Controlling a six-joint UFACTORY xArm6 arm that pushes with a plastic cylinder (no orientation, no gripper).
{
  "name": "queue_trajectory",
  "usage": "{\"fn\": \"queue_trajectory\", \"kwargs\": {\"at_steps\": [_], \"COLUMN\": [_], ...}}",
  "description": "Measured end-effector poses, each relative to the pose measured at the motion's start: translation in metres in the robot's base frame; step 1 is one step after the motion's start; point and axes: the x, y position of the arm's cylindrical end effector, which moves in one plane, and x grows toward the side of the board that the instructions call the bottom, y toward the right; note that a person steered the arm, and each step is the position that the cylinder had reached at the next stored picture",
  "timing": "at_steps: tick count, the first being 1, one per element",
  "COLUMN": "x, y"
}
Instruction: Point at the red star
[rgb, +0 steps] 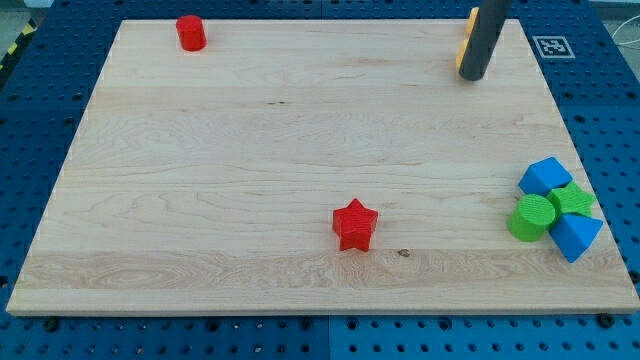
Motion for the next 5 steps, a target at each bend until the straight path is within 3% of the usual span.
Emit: {"fn": "queue_trajectory", "kwargs": {"at_steps": [1,5], "x": [-0.022,0.104], "y": [0.003,-0.038]}}
